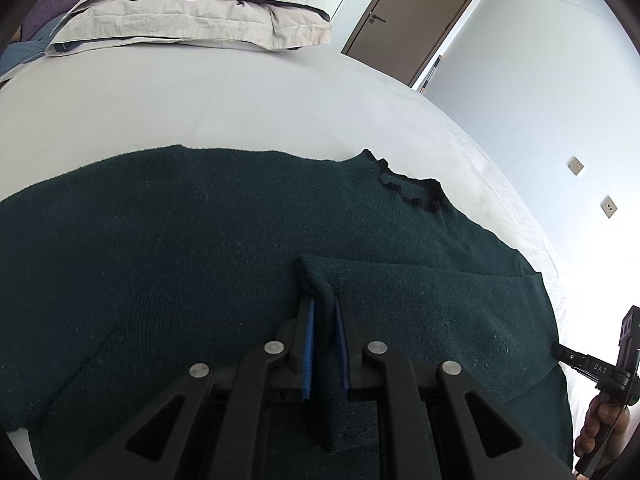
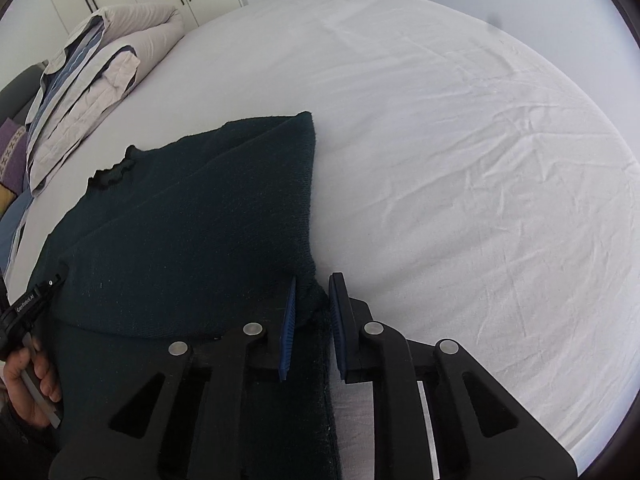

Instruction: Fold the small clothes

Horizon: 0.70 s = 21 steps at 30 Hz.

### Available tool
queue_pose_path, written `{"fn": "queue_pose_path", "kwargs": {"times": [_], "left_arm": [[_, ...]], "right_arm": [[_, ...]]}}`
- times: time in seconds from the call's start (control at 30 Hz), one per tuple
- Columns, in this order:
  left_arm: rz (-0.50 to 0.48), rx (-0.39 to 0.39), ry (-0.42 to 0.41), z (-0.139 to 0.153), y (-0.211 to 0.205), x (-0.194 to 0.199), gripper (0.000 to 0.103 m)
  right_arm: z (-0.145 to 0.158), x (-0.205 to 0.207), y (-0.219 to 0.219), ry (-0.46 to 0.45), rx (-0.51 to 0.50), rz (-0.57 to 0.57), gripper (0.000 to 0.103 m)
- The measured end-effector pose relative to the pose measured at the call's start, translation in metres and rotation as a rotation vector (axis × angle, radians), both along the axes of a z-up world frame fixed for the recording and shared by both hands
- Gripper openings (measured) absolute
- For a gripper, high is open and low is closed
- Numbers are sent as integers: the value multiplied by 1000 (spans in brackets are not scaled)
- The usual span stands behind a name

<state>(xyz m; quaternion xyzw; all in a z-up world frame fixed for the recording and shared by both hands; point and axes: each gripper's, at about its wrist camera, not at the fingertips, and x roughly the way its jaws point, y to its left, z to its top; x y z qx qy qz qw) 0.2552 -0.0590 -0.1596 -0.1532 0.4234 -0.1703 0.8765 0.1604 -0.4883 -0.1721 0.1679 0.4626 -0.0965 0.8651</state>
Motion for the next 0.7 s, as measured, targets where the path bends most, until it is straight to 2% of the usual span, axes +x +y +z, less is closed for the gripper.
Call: {"fn": "queue_pose_path", "kwargs": {"times": [0.17, 0.27, 0.33, 0.4, 0.43, 0.47, 0.5, 0.57, 0.63, 0.7], "left_arm": [[-1, -12, 1, -2, 1, 1, 14], [-16, -32, 34, 6, 4, 4, 16], [11, -30, 37, 21, 16, -6, 34], [61, -74, -15, 44, 44, -28, 65], [92, -98, -40, 53, 62, -41, 71], [132, -118, -51, 60, 81, -52, 75], [178, -153, -52, 64, 106, -65, 76], [272, -227, -23, 60, 154, -87, 76], [391, -275, 19, 47, 206, -111, 74], [503, -320, 67, 31, 255, -133, 74]], "right_arm": [[-13, 9, -1, -17, -27, 18, 14], [-10, 11, -6, -34, 8, 45, 18], [7, 4, -6, -10, 12, 3, 27], [38, -21, 0, -126, 13, -36, 28], [53, -34, 8, -193, -1, -32, 29], [67, -47, 20, -252, -20, -26, 41], [79, -61, 33, -312, -40, -23, 59], [98, -89, 63, -438, -80, 2, 75], [107, -105, 93, -489, -104, 57, 85], [108, -111, 121, -474, -98, 123, 87]]}}
